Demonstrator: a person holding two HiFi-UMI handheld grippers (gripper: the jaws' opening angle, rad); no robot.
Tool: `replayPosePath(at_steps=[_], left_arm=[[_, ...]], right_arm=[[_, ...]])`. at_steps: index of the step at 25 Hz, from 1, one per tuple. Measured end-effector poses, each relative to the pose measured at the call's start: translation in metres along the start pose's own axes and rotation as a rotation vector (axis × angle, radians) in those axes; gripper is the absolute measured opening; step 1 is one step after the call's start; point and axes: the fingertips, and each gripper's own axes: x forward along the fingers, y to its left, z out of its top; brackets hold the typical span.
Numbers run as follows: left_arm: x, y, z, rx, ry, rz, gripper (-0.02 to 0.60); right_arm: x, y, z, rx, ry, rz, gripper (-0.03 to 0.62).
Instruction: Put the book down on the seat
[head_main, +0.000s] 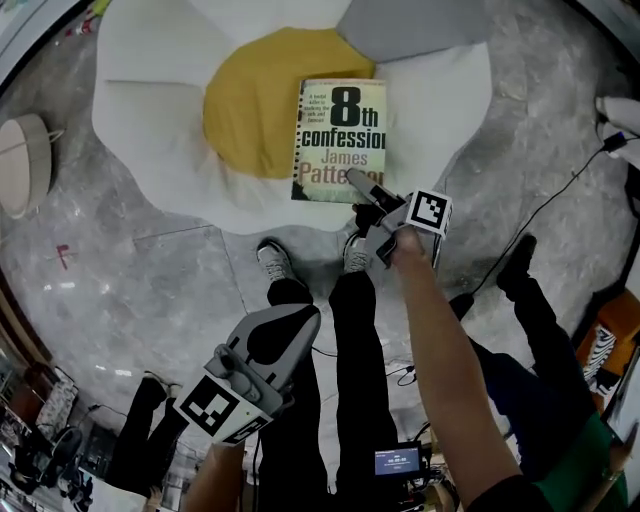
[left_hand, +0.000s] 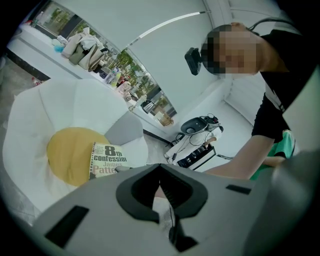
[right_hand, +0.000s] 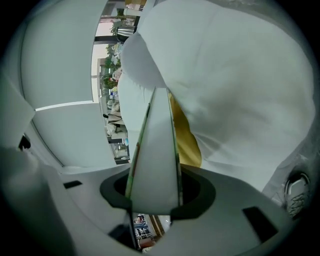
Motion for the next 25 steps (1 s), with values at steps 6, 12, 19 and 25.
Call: replayPosePath(at_steps=[6, 12, 19, 25], left_arm=[[0.0, 0.002, -0.007, -0.001, 0.006, 0.002, 0.012], [0.0, -0.001, -0.01, -0.003, 0.009, 0.0, 0.012], [-0.001, -0.001, -0.012, -0.006, 0.012, 0.002, 0.013], [0.0, 0.004, -0.011, -0.011, 0.012, 0.005, 0.012]], right_arm=[[0.003, -0.017, 0.006, -0.012, -0.002, -0.018, 0.176], [-0.003, -0.033, 0.008, 0.027, -0.06, -0.106, 0.188], [-0.012, -0.049, 0.012, 0.039, -0.102, -0.214, 0.275], [-0.022, -0.068, 0.012, 0.048, -0.122, -0.3, 0.301]])
